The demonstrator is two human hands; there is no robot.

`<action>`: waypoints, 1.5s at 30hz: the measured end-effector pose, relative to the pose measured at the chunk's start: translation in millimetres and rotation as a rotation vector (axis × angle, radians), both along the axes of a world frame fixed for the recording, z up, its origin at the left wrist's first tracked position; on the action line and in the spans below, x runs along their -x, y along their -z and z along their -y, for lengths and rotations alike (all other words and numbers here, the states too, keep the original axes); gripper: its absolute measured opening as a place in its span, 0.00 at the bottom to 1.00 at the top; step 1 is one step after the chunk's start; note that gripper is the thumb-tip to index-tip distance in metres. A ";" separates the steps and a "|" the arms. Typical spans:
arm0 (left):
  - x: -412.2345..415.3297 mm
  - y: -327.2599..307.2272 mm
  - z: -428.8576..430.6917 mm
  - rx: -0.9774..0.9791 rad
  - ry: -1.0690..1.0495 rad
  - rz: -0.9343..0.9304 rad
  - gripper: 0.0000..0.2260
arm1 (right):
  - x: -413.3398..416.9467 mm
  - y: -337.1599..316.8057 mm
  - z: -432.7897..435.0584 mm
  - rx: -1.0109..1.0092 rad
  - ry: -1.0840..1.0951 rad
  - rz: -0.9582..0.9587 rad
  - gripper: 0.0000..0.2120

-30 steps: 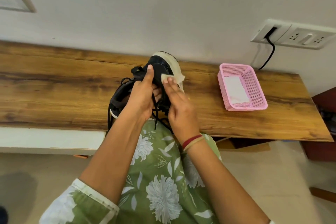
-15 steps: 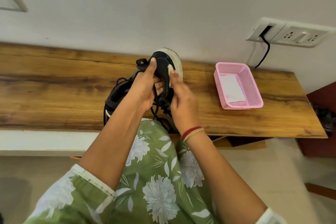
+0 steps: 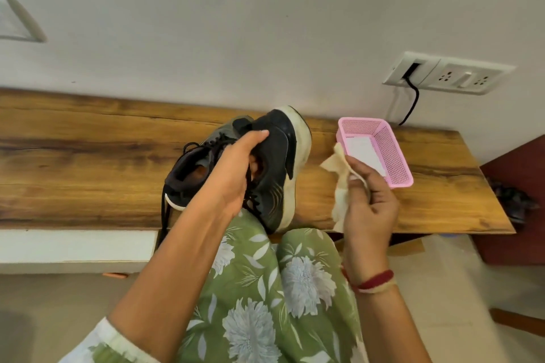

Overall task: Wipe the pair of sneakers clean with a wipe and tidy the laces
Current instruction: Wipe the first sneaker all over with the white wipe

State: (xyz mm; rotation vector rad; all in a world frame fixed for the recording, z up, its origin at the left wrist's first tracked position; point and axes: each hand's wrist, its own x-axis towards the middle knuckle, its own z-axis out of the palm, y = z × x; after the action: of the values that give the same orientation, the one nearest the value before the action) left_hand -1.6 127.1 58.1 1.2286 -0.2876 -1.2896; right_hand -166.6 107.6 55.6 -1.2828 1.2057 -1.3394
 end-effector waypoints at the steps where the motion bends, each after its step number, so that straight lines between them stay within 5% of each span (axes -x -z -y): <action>1: 3.9 -0.6 -4.5 0.014 -0.008 -0.010 0.07 | 4.1 -5.5 1.6 0.007 0.002 0.010 0.15; 6: 25.3 -0.5 -10.9 0.098 -0.105 0.178 0.08 | 10.6 -48.3 16.5 0.103 -0.116 -0.085 0.16; 11: 47.9 3.3 -17.2 0.140 -0.111 0.389 0.10 | -4.3 -78.7 50.3 0.241 -0.445 -0.724 0.16; 15: 53.0 17.0 -35.7 0.152 -0.100 0.375 0.16 | -12.7 -64.1 79.1 0.030 -0.694 -1.027 0.14; 18: 56.2 24.5 -46.4 0.185 -0.031 0.413 0.17 | -11.8 -49.4 84.3 -0.203 -0.931 -1.028 0.14; 21: 60.1 26.3 -49.7 0.249 0.035 0.441 0.16 | -9.4 -53.6 82.4 -0.211 -1.021 -1.084 0.14; 27: 61.8 28.1 -44.6 0.275 -0.024 0.406 0.14 | 1.1 -85.3 59.9 -0.114 -0.909 -1.176 0.16; 33: 58.5 31.4 -39.7 0.274 -0.080 0.371 0.10 | 16.6 -94.3 -3.2 0.254 -0.593 -1.188 0.19; 38: 58.5 28.8 -31.2 0.331 -0.084 0.360 0.17 | 23.2 -57.5 -49.6 0.555 -0.444 -1.473 0.24; 40: 55.1 28.5 -28.3 0.341 -0.074 0.356 0.19 | 25.6 -57.0 -50.8 0.555 -0.459 -1.388 0.22; 43: 52.0 28.7 -25.8 0.323 -0.054 0.362 0.16 | 22.7 -80.6 -22.5 0.374 -0.400 -0.962 0.20; 45: 53.5 28.6 -25.1 0.294 -0.053 0.370 0.11 | 12.9 -93.4 5.6 0.306 -0.255 -0.893 0.19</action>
State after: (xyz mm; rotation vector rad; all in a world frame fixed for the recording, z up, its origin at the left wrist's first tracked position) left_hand -55.2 152.3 29.5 1.2047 -0.6822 -0.9297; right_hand -179.5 101.9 149.0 -2.3081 1.3568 -0.7714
